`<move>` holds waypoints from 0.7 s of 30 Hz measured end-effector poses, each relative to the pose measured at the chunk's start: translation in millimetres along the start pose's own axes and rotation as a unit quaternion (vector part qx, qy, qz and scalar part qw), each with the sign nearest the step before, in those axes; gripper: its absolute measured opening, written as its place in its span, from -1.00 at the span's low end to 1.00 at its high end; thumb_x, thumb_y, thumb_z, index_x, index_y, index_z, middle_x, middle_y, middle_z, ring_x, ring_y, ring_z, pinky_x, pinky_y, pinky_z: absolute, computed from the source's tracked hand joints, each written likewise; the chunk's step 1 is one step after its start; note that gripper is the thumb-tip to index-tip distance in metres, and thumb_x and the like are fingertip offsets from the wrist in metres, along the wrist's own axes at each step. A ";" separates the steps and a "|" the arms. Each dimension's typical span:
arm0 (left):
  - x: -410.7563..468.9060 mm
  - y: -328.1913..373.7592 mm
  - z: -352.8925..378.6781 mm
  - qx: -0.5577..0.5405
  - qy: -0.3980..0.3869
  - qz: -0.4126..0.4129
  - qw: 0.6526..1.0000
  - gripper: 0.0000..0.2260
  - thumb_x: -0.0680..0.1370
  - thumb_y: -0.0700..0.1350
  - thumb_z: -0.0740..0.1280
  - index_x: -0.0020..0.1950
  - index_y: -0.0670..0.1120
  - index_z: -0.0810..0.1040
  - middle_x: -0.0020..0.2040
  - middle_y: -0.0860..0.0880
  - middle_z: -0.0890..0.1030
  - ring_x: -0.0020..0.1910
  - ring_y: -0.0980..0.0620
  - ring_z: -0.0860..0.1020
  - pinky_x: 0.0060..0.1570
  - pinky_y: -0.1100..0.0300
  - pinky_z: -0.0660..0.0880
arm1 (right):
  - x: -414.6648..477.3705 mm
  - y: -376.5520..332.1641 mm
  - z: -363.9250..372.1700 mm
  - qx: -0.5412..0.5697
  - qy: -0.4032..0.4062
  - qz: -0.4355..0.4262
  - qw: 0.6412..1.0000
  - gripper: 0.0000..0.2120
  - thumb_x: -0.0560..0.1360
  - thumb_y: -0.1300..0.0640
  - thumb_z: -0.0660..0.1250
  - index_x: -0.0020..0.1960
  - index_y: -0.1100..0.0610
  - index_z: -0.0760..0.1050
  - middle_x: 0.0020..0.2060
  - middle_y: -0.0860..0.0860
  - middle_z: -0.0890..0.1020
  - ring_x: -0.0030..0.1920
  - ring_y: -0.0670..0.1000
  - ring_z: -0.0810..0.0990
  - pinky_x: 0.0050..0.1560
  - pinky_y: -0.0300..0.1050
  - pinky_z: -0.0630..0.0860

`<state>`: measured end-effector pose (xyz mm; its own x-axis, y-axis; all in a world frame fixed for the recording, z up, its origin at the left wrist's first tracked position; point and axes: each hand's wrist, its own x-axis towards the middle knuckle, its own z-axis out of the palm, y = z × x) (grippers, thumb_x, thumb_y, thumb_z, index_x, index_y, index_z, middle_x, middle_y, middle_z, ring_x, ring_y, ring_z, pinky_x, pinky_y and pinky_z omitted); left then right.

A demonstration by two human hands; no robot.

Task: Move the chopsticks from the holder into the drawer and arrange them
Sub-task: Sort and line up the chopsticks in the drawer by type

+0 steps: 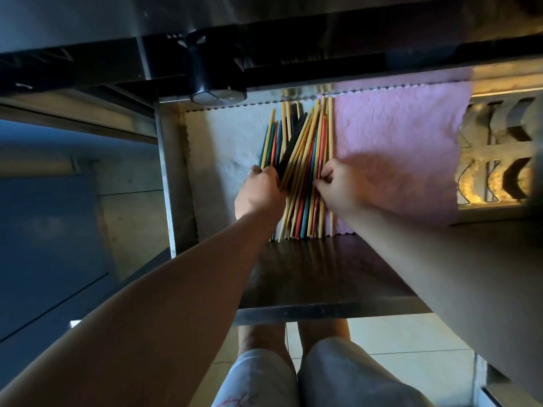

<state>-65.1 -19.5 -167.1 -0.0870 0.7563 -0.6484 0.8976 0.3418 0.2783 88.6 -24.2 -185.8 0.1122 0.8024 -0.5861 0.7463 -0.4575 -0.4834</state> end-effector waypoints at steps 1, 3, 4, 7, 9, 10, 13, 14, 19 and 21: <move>0.1 0.2 1.4 0.012 0.003 0.004 1.000 -0.85 0.52 -0.13 0.33 0.08 -0.08 0.51 0.03 -0.05 0.44 -0.17 -0.07 0.47 -0.16 0.04 0.46 | -0.3 -0.5 1.0 -0.028 0.012 -0.001 1.000 -0.91 0.48 0.09 0.36 -0.06 0.09 0.49 -0.20 0.02 0.58 -0.16 0.08 0.59 -0.15 -0.06 0.55; 0.4 1.4 3.1 0.039 0.000 0.011 0.999 -0.85 0.52 -0.14 0.30 0.08 -0.09 0.52 0.03 -0.07 0.47 -0.15 -0.08 0.48 -0.11 -0.02 0.52 | -1.4 -0.9 1.0 -0.085 0.032 -0.008 0.996 -0.87 0.51 0.05 0.32 0.00 0.09 0.49 -0.19 -0.01 0.57 -0.19 0.03 0.55 -0.23 -0.16 0.43; 0.5 2.3 3.3 0.054 -0.004 0.010 0.998 -0.87 0.53 -0.14 0.29 0.06 -0.10 0.52 0.00 -0.07 0.48 -0.13 -0.10 0.50 -0.10 -0.03 0.54 | -2.6 -0.7 0.2 -0.106 0.038 -0.017 0.993 -0.86 0.52 0.03 0.30 0.02 0.08 0.48 -0.19 -0.02 0.56 -0.22 0.02 0.52 -0.26 -0.17 0.39; -0.2 4.6 1.7 0.078 -0.026 -0.007 0.997 -0.92 0.54 -0.14 0.29 -0.04 -0.12 0.55 -0.17 -0.05 0.49 -0.21 -0.08 0.51 -0.22 0.05 0.50 | -8.0 1.3 -2.1 -0.132 0.033 -0.049 0.989 -0.87 0.53 0.04 0.28 0.03 0.07 0.44 -0.21 -0.05 0.51 -0.26 0.00 0.49 -0.32 -0.19 0.33; -1.5 4.4 1.2 0.054 -0.048 -0.018 0.997 -0.91 0.54 -0.13 0.28 -0.11 -0.12 0.55 -0.23 -0.05 0.50 -0.28 -0.06 0.52 -0.28 0.09 0.49 | -11.4 2.9 -4.9 -0.125 0.021 -0.052 0.991 -0.88 0.53 0.06 0.27 0.03 0.07 0.41 -0.21 -0.06 0.50 -0.25 0.01 0.50 -0.35 -0.18 0.32; -1.9 3.5 1.4 0.034 -0.055 -0.021 0.998 -0.89 0.53 -0.12 0.28 -0.13 -0.13 0.54 -0.24 -0.05 0.50 -0.29 -0.05 0.52 -0.29 0.10 0.51 | -12.3 4.0 -6.4 -0.120 0.018 -0.047 0.991 -0.88 0.53 0.07 0.28 0.03 0.07 0.40 -0.21 -0.05 0.50 -0.25 0.02 0.50 -0.36 -0.18 0.30; -4.0 1.7 -0.1 -0.017 -0.047 -0.020 0.999 -0.86 0.52 -0.09 0.26 -0.11 -0.14 0.54 -0.19 -0.07 0.52 -0.30 -0.02 0.51 -0.33 0.14 0.47 | -11.8 8.4 -10.7 -0.117 0.012 -0.022 0.993 -0.88 0.52 0.12 0.27 0.05 0.09 0.40 -0.21 -0.01 0.54 -0.24 0.05 0.50 -0.32 -0.16 0.33; -4.7 1.3 -0.6 -0.031 -0.040 -0.013 0.999 -0.86 0.51 -0.09 0.24 -0.09 -0.14 0.53 -0.16 -0.08 0.52 -0.29 -0.02 0.51 -0.33 0.14 0.47 | -10.6 10.2 -11.8 -0.114 0.010 -0.014 0.993 -0.88 0.52 0.13 0.27 0.04 0.10 0.40 -0.22 0.01 0.55 -0.23 0.07 0.52 -0.29 -0.13 0.39; -6.7 2.8 -1.8 -0.136 -0.025 -0.023 0.990 -0.93 0.53 -0.18 0.16 -0.06 -0.13 0.42 -0.22 -0.05 0.46 -0.33 0.05 0.43 -0.42 0.20 0.32 | -8.0 14.8 -14.1 -0.101 0.010 0.004 0.995 -0.89 0.51 0.15 0.29 0.01 0.09 0.40 -0.20 0.04 0.58 -0.21 0.10 0.58 -0.26 -0.09 0.50; -5.5 3.7 -0.6 -0.177 -0.023 -0.054 0.982 -0.90 0.56 -0.21 0.13 -0.02 -0.13 0.42 -0.24 -0.03 0.46 -0.31 0.02 0.44 -0.40 0.20 0.32 | -9.1 14.5 -12.4 -0.116 0.020 -0.026 0.993 -0.86 0.50 0.21 0.26 0.06 0.10 0.40 -0.11 0.07 0.59 -0.17 0.14 0.59 -0.25 -0.08 0.49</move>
<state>-61.6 -22.1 -162.1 -0.1462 0.6814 -0.7172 0.6765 0.5978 0.4300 106.5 -33.4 -179.5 0.0927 0.8393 -0.5358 0.8821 -0.3188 -0.3467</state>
